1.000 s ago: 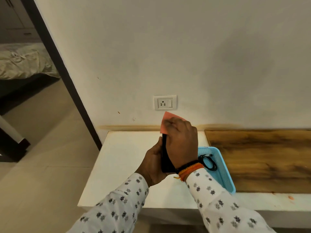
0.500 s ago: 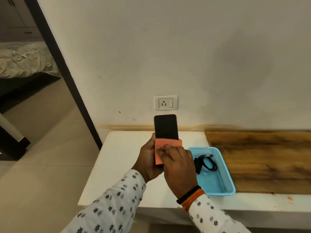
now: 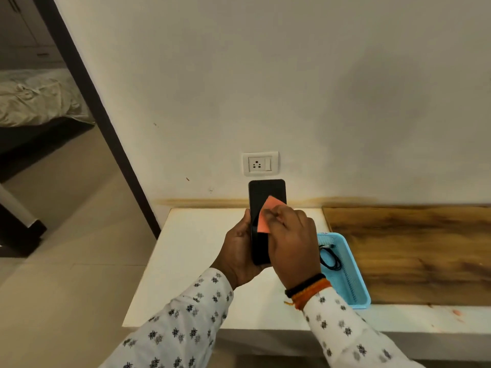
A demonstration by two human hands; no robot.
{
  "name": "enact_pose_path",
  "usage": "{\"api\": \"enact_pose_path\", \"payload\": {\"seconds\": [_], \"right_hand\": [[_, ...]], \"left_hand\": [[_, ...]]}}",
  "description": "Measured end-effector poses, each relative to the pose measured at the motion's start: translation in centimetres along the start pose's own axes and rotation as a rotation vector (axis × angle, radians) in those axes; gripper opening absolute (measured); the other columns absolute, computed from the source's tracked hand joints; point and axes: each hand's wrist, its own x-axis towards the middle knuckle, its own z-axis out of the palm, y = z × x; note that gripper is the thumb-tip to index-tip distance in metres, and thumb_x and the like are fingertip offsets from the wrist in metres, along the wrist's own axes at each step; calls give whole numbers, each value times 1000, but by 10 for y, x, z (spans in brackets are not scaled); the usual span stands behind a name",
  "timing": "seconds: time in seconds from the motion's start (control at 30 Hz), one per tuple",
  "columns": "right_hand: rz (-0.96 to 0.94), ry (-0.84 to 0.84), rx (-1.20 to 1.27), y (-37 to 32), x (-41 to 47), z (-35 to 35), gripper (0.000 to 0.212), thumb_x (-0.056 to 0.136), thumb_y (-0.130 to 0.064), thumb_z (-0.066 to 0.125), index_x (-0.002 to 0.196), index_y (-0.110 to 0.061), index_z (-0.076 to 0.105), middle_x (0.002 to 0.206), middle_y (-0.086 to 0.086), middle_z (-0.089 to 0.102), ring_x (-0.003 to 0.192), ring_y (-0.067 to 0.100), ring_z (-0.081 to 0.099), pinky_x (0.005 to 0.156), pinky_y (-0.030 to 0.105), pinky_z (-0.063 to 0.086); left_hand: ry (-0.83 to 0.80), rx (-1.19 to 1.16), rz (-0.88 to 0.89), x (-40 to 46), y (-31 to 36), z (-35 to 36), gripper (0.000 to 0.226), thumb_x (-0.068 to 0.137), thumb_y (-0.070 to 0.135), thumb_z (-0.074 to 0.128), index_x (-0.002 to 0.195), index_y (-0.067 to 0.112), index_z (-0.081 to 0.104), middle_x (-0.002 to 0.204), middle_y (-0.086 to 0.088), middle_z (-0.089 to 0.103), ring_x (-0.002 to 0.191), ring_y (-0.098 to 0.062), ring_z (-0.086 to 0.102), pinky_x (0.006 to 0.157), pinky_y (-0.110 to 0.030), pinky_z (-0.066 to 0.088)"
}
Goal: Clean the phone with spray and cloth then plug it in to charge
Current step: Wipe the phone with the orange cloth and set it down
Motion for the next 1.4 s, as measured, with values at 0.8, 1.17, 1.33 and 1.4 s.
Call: {"api": "enact_pose_path", "payload": {"seconds": [0.8,1.17,1.33,1.4], "right_hand": [[-113,65,-63,14,5,6,27,85,-13,65,111,-8,71,109,13,69,95,33,64,82,42,49],[-200,5,-22,-6,32,4,31,80,-15,71,110,-9,72,106,11,70,95,32,66,84,40,51],[-135,32,-43,6,48,-2,30,81,-17,70,110,-10,72,109,11,70,99,33,65,84,41,50],[-104,45,-65,15,50,-5,30,83,-17,63,111,-11,72,108,11,70,98,33,64,82,41,50]], "left_hand": [[-31,2,30,-5,6,-5,66,94,65,39,136,19,61,134,-18,63,112,-38,66,83,-52,57],[-123,-3,41,-5,4,9,60,69,51,82,120,22,73,123,-9,71,108,-30,70,83,-45,57],[-81,-29,24,-2,5,7,56,93,61,48,128,21,68,133,-15,64,119,-38,63,93,-57,51],[-81,-26,15,-1,8,10,62,95,63,40,134,21,63,139,-17,60,125,-41,57,102,-62,44]]}}
